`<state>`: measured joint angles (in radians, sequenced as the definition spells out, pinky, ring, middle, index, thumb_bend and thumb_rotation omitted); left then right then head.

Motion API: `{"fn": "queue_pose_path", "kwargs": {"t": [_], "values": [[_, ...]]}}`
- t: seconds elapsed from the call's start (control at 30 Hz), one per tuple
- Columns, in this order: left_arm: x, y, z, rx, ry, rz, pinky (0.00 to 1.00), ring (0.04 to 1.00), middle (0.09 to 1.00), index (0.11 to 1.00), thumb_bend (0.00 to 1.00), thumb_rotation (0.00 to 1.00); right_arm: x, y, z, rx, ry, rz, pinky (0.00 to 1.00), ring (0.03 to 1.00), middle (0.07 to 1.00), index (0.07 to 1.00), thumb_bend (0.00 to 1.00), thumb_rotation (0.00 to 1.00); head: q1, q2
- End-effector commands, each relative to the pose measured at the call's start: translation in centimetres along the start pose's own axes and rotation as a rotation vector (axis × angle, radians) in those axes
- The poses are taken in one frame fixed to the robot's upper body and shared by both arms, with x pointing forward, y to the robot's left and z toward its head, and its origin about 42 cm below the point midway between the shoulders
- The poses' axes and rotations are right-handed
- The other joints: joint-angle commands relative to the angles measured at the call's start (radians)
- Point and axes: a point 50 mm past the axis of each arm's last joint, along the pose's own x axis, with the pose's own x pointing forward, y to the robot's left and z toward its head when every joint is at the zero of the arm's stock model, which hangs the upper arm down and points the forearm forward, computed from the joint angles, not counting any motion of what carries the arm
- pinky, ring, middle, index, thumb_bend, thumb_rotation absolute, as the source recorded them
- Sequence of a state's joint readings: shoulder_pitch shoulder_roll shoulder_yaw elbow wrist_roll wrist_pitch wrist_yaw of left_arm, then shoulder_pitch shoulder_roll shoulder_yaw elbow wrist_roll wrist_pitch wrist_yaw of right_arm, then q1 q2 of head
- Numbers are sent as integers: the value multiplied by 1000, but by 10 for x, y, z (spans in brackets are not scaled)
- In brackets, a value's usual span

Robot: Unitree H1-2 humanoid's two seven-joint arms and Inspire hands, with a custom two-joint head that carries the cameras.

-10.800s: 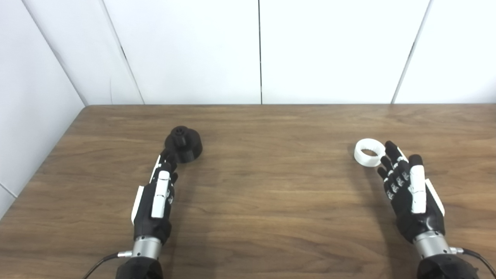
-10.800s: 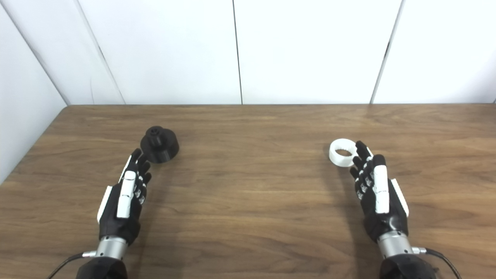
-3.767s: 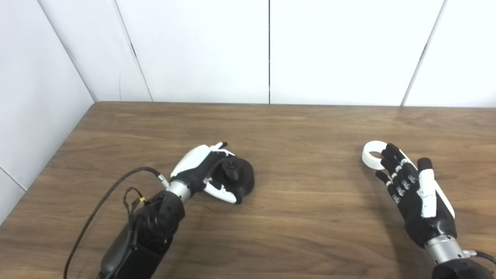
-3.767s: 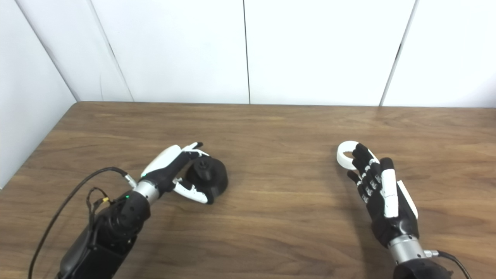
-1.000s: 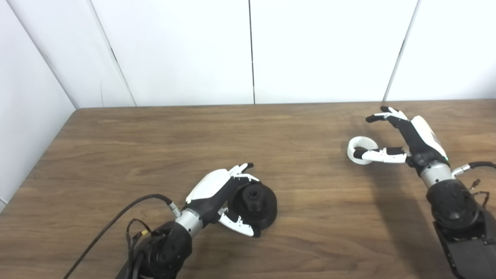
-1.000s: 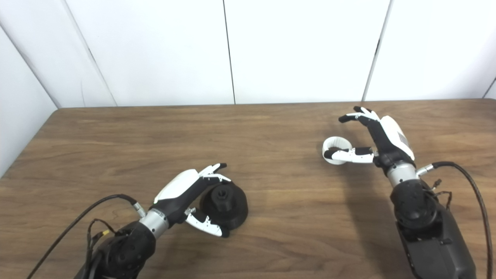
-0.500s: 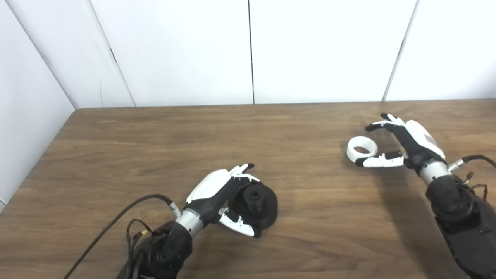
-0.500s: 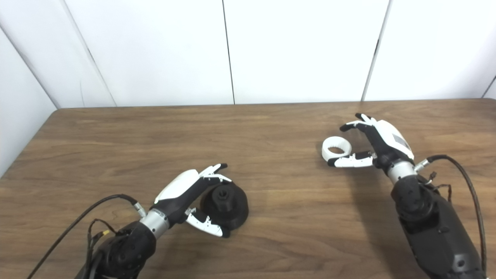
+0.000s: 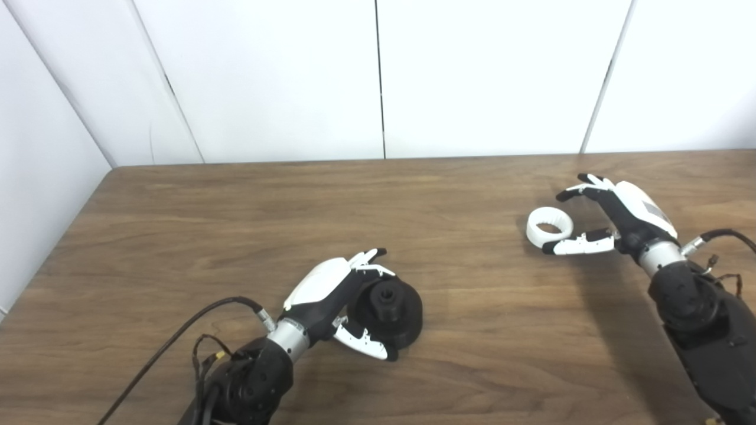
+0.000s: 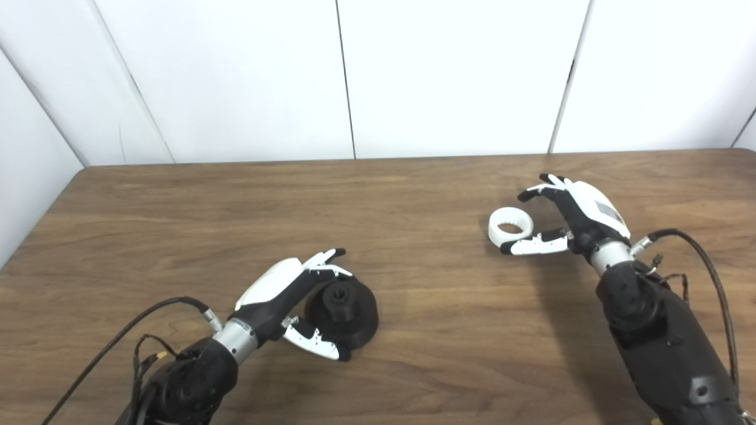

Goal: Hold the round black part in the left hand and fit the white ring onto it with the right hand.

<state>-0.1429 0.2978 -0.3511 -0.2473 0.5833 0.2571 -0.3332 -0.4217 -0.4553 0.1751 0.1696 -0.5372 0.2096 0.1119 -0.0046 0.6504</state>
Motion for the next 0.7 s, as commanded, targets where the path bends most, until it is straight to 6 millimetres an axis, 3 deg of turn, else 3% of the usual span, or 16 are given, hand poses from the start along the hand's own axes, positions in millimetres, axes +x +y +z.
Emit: {"fn": "queue_pose_path", "kwargs": {"t": [0.0,0.67], "values": [[4,6,3,20,-19,4,933,1000,1000,679,819,172,11,-24,18,-28,-82,-67,1000,1000,953,731,942,350,-1,1],[5,6,6,30,-21,0,928,1000,1000,686,816,191,16,-10,13,-23,-81,-39,1000,1000,932,710,925,364,5,0]]}}
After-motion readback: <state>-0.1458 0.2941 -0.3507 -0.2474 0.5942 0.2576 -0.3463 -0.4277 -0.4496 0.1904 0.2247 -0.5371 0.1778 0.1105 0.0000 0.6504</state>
